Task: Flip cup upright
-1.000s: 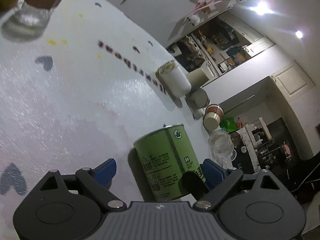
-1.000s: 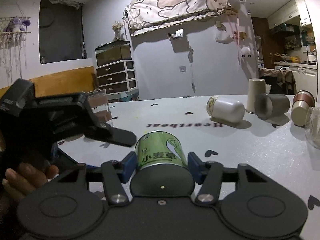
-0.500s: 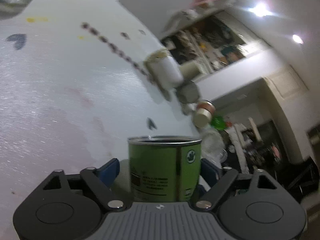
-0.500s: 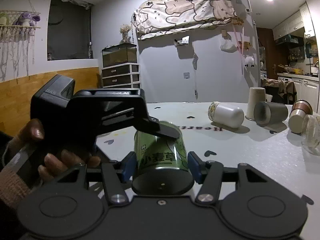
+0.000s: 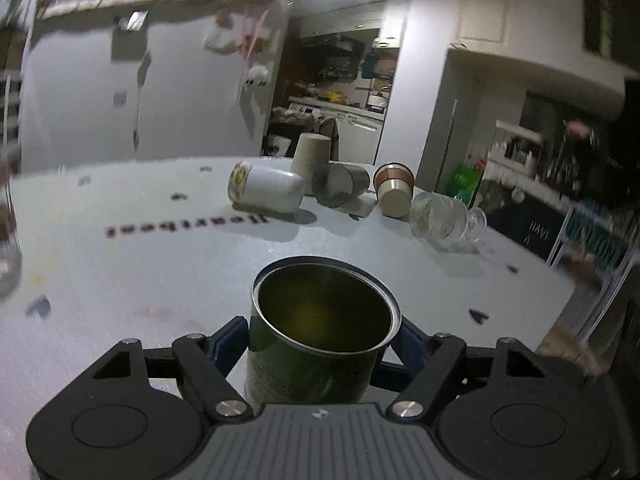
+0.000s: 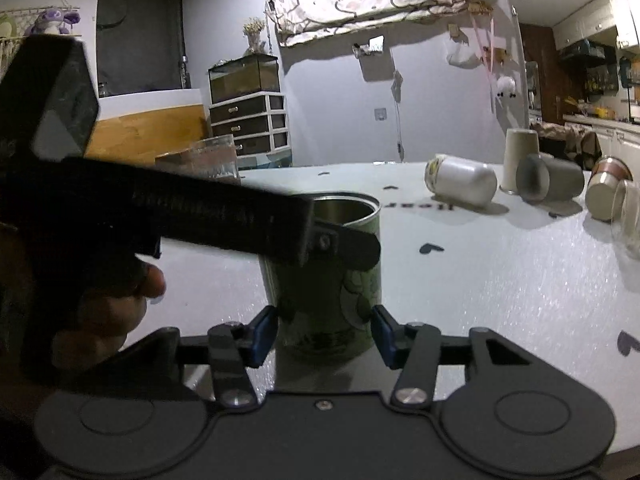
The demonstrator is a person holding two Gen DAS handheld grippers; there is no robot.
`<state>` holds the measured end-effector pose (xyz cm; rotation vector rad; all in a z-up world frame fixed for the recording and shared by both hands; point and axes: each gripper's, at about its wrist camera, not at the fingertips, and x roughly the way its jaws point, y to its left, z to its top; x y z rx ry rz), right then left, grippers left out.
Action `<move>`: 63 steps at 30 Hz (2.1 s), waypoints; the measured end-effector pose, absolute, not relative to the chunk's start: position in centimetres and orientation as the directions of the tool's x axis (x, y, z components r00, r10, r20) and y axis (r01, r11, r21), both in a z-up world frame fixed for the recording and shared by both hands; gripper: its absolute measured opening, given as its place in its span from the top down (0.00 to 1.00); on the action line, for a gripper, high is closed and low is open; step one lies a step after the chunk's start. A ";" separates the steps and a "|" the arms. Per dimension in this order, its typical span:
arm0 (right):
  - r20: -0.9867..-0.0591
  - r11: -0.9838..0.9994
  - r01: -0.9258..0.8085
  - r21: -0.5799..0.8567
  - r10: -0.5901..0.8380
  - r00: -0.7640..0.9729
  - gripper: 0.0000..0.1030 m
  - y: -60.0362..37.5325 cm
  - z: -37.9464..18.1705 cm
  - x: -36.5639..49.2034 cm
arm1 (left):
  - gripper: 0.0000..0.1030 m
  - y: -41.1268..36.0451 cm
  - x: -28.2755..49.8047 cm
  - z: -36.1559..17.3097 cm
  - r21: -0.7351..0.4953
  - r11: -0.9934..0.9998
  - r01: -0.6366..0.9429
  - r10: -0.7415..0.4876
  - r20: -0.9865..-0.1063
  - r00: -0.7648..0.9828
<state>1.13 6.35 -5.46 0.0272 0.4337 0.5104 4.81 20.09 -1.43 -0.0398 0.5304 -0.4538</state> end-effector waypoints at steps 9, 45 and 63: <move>-0.383 0.883 -0.444 0.153 0.467 0.797 0.49 5.6 -5.3 1.3 | 0.25 23.6 7.9 0.1 -0.019 0.972 0.235 -0.223 -0.386 0.895; -0.379 0.891 -0.439 0.115 0.448 0.810 0.48 5.9 -5.0 2.1 | 0.07 34.9 19.7 -0.2 -0.164 0.969 -0.183 0.086 -0.470 0.878; -0.323 0.910 -0.403 0.099 0.412 0.852 0.46 6.3 -3.0 3.5 | 0.00 32.0 3.4 1.3 -0.037 0.986 -0.165 0.143 -0.343 0.929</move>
